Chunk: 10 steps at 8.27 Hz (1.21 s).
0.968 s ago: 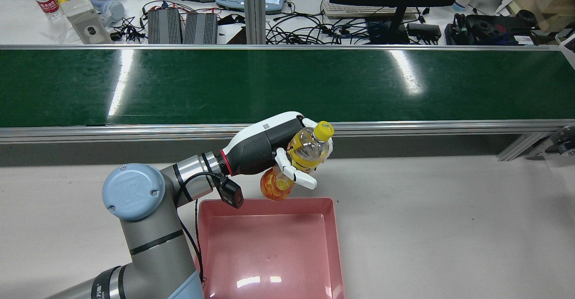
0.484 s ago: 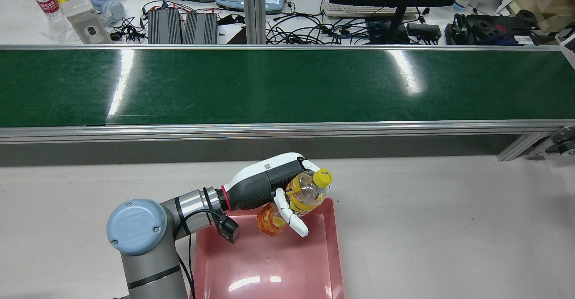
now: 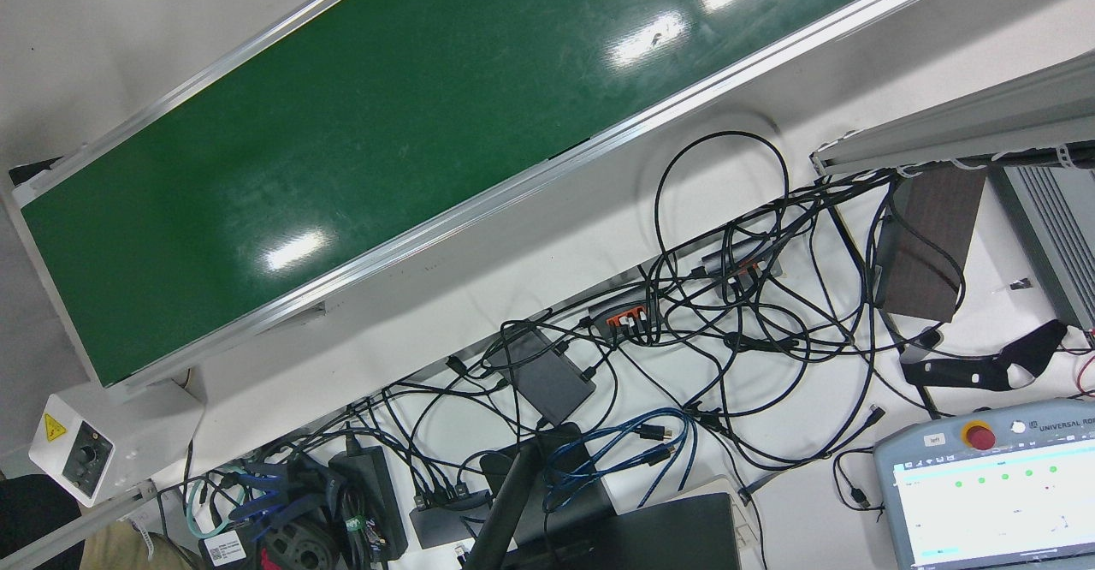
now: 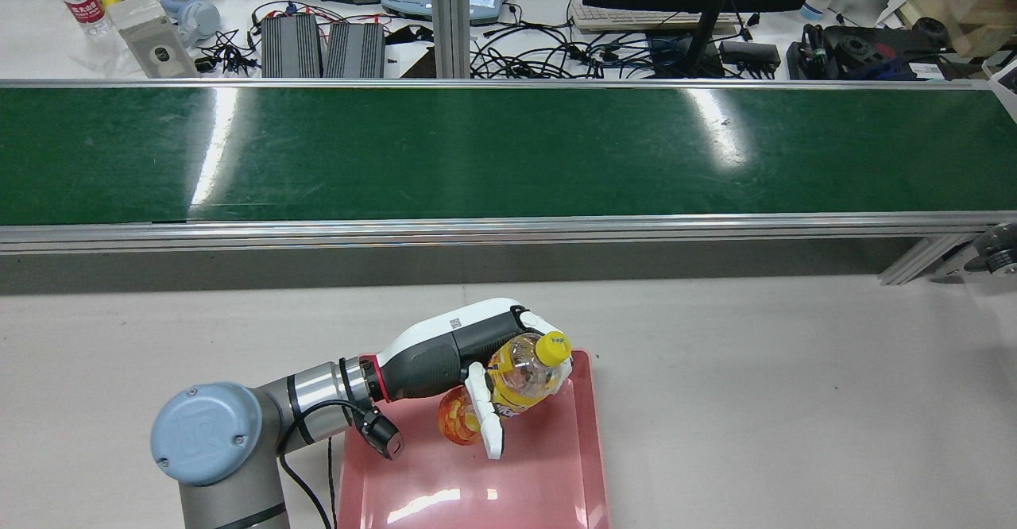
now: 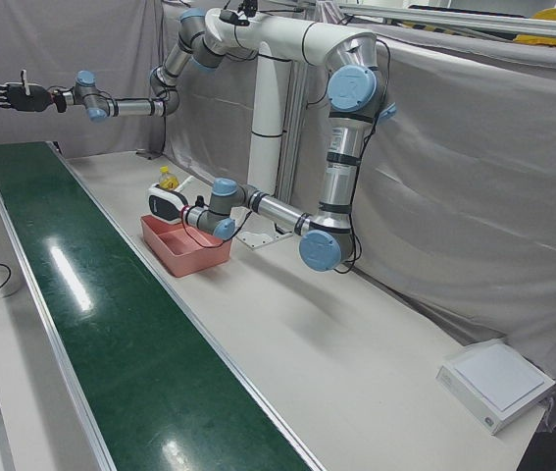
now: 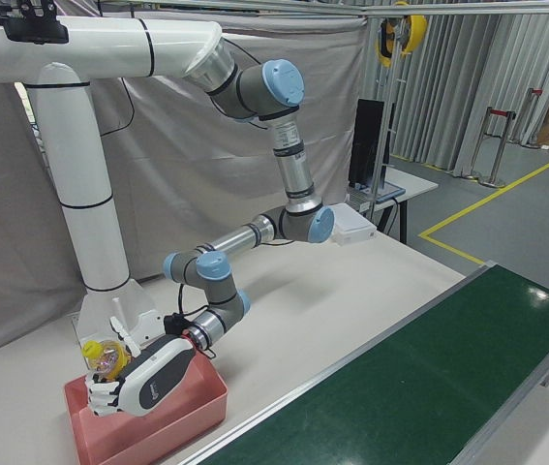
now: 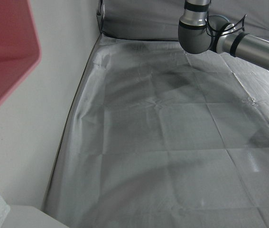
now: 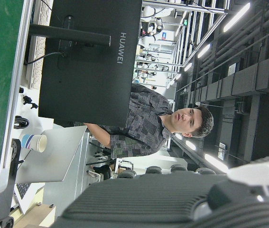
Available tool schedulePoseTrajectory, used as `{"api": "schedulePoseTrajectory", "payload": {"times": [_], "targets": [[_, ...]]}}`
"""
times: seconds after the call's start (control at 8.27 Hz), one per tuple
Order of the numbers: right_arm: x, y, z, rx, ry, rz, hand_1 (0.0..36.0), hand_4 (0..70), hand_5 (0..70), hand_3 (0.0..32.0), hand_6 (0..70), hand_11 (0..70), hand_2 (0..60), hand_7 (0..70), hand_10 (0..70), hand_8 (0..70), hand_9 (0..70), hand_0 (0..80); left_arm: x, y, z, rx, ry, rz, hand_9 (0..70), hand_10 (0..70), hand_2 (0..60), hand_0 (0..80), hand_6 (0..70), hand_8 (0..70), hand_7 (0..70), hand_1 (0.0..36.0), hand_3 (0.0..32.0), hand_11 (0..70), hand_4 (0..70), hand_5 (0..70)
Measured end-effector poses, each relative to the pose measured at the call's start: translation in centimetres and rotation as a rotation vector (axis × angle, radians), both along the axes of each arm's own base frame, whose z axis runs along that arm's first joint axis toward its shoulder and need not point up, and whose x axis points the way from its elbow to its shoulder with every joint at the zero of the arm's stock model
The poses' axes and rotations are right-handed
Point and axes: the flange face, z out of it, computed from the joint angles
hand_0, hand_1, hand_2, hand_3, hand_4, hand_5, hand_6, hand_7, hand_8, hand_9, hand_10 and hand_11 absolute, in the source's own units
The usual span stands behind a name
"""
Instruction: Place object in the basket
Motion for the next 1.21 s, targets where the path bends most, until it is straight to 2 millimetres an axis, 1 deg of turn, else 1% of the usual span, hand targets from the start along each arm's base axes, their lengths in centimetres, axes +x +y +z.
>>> {"api": "schedulePoseTrajectory", "payload": {"times": [0.12, 0.24, 0.36, 0.73, 0.85, 0.97, 1.21], "targets": [[0.0, 0.0, 0.0, 0.000, 0.000, 0.000, 0.0, 0.0, 0.0, 0.0, 0.0, 0.0, 0.0, 0.0, 0.0, 0.0, 0.0, 0.0, -1.3, 0.2, 1.0, 0.007, 0.016, -0.004, 3.7, 2.2, 0.0, 48.6, 0.0, 1.5, 6.5, 0.0, 0.0, 3.8, 14.8, 1.2], [0.0, 0.0, 0.0, 0.000, 0.000, 0.000, 0.0, 0.0, 0.0, 0.0, 0.0, 0.0, 0.0, 0.0, 0.0, 0.0, 0.0, 0.0, -2.3, 0.4, 1.8, 0.011, 0.028, -0.006, 0.1, 0.3, 0.0, 47.8, 0.0, 0.0, 4.4, 0.0, 0.0, 1.1, 13.7, 0.0], [0.0, 0.0, 0.0, 0.001, 0.000, 0.000, 0.0, 0.0, 0.0, 0.0, 0.0, 0.0, 0.0, 0.0, 0.0, 0.0, 0.0, 0.0, -2.7, 0.7, 2.0, 0.016, 0.043, -0.003, 0.0, 0.0, 0.0, 48.1, 0.0, 0.0, 3.6, 0.0, 0.0, 0.0, 13.1, 0.0], [0.0, 0.0, 0.0, 0.001, 0.000, 0.000, 0.0, 0.0, 0.0, 0.0, 0.0, 0.0, 0.0, 0.0, 0.0, 0.0, 0.0, 0.0, -3.3, 1.1, 1.3, 0.030, 0.078, 0.002, 1.1, 0.0, 0.0, 49.1, 0.0, 0.0, 2.4, 0.2, 0.0, 0.0, 14.0, 0.0], [0.0, 0.0, 0.0, 0.000, 0.000, 0.000, 0.0, 0.0, 0.0, 0.0, 0.0, 0.0, 0.0, 0.0, 0.0, 0.0, 0.0, 0.0, -3.5, 1.1, 1.1, 0.033, 0.082, 0.000, 1.1, 0.0, 0.0, 50.6, 0.0, 0.0, 2.3, 1.1, 0.0, 0.0, 14.1, 0.0], [0.0, 0.0, 0.0, 0.000, 0.000, 0.000, 0.0, 0.0, 0.0, 0.0, 0.0, 0.0, 0.0, 0.0, 0.0, 0.0, 0.0, 0.0, -3.7, 1.1, 1.0, 0.035, 0.084, -0.001, 1.4, 0.0, 0.0, 50.8, 0.0, 0.0, 2.1, 2.0, 0.0, 0.4, 14.5, 0.0], [0.0, 0.0, 0.0, 0.000, 0.000, 0.000, 0.0, 0.0, 0.0, 0.0, 0.0, 0.0, 0.0, 0.0, 0.0, 0.0, 0.0, 0.0, -4.2, 1.0, 0.4, 0.035, 0.091, -0.001, 0.0, 1.0, 0.0, 50.9, 0.0, 0.0, 0.9, 1.8, 0.0, 2.5, 13.6, 0.0]]}}
